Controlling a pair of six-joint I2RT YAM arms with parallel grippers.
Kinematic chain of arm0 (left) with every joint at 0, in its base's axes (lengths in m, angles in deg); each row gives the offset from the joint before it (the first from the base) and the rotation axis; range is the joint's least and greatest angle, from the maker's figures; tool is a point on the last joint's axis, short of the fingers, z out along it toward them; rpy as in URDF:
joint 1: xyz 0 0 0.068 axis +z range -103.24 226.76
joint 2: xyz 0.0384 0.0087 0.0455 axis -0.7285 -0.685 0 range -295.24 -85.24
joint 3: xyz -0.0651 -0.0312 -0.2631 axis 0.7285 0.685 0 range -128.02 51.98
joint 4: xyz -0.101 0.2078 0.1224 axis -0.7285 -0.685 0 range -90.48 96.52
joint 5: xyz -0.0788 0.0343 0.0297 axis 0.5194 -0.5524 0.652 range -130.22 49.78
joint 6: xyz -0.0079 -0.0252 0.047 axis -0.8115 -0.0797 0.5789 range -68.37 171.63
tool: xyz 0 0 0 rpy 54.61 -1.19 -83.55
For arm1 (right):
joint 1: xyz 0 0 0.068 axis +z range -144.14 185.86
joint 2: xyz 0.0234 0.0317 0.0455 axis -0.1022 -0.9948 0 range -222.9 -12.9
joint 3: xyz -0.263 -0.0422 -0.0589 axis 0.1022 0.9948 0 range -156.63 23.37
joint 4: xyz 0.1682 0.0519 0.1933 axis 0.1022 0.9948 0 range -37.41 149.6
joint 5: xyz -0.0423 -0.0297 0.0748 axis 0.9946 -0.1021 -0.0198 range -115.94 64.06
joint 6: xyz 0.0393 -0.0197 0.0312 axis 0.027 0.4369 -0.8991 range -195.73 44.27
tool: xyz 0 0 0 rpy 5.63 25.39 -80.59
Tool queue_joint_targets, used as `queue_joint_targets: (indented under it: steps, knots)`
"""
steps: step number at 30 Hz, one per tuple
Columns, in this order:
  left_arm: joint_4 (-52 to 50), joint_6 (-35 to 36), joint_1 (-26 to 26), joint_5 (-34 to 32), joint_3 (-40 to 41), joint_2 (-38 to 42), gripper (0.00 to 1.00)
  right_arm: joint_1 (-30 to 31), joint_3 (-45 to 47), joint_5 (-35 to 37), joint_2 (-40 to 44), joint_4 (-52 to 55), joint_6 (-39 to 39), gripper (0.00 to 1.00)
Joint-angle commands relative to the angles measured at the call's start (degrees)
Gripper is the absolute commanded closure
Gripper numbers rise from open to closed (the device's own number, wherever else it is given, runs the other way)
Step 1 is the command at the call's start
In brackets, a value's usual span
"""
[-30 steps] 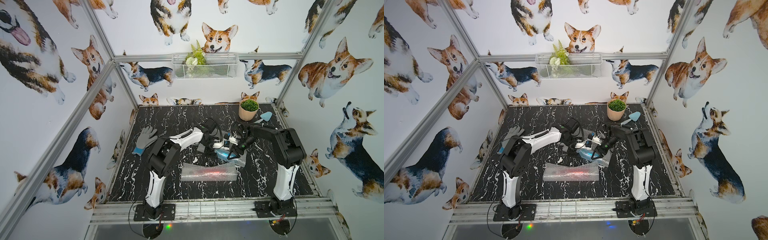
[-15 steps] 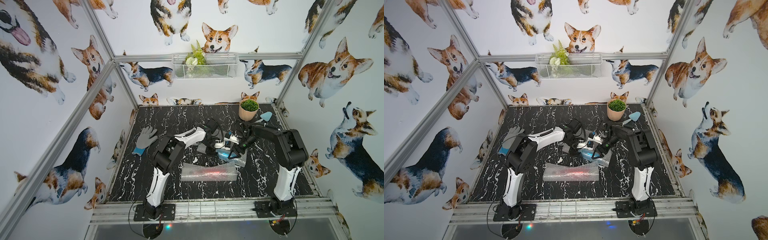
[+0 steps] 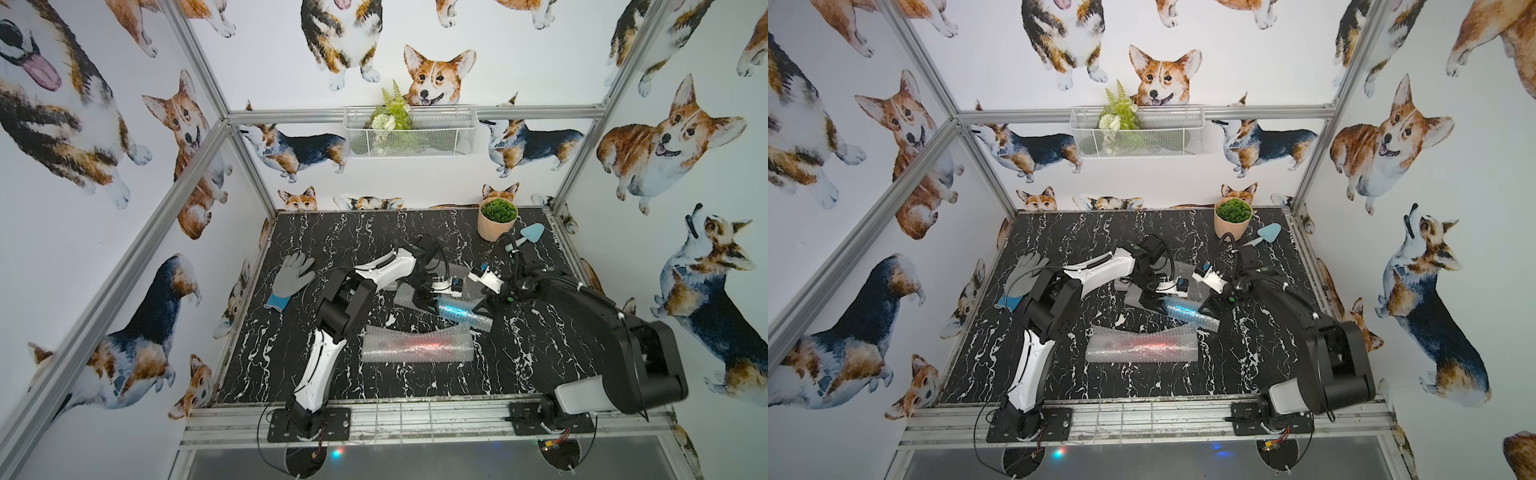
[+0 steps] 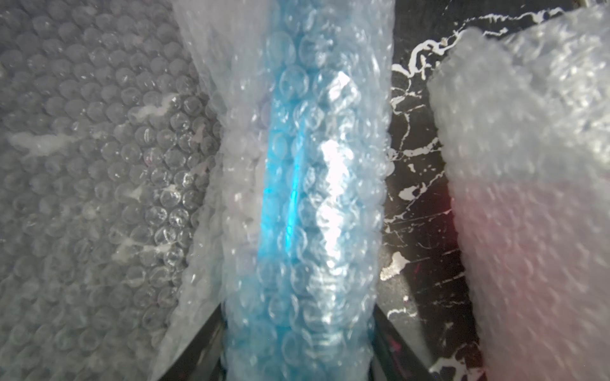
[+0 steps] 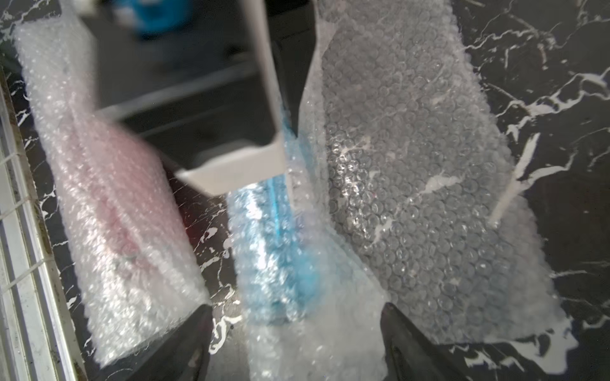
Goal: Wrap wine bottles in bubble wrap
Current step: Wrap the wine bottle in bubble wrap.
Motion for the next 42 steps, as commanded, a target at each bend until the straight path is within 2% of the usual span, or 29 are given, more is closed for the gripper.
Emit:
queue_joint_targets:
  steps: [1,3,6,9,12,14,18,23,26,31,35,39,42]
  knots:
    - [-7.6,0.5,0.3,-0.1,-2.2,-1.9,0.48,4.0,8.2,4.1,9.0,-8.9,1.4,0.17]
    - [-9.1,0.5,0.5,0.3,-3.4,-2.6,0.48,6.9,11.2,6.4,12.0,-8.9,2.9,0.17]
    - [-11.5,0.2,0.8,1.2,-5.6,-3.9,0.48,14.4,15.8,13.8,16.3,-12.7,6.2,0.16]
    - [-13.1,0.2,0.8,1.9,-7.0,-4.9,0.48,19.9,18.9,22.2,15.2,-20.3,10.6,0.16]
    - [-13.7,0.3,0.8,2.0,-7.1,-5.4,0.48,21.8,19.3,23.4,12.8,-27.4,12.8,0.15]
    - [-14.2,0.2,0.9,2.3,-7.4,-5.7,0.48,22.5,18.0,25.2,8.1,-27.9,15.8,0.15]
    - [-15.4,0.4,1.1,2.7,-8.4,-6.3,0.48,22.1,16.0,27.7,4.5,-30.9,15.8,0.14]
    - [-16.9,0.6,1.2,2.7,-9.7,-7.0,0.48,20.3,13.2,28.0,2.4,-27.4,19.4,0.14]
    - [-17.0,0.5,1.2,2.5,-10.0,-7.1,0.48,15.0,11.4,20.6,9.2,-18.9,16.5,0.14]
    - [-17.7,0.1,1.2,3.6,-12.1,-8.2,0.49,13.6,12.9,23.0,18.5,-11.7,16.7,0.14]
    - [-18.4,-1.1,1.1,3.6,-12.8,-8.4,0.49,13.2,12.5,21.8,14.2,-15.3,17.1,0.16]
    - [-16.9,-7.4,1.1,1.9,-13.2,-8.4,0.5,14.1,13.0,21.6,8.7,-21.0,17.3,0.16]
    - [-18.8,-8.8,1.0,3.8,-15.3,-9.6,0.51,14.4,13.2,21.2,5.8,-23.1,17.2,0.16]
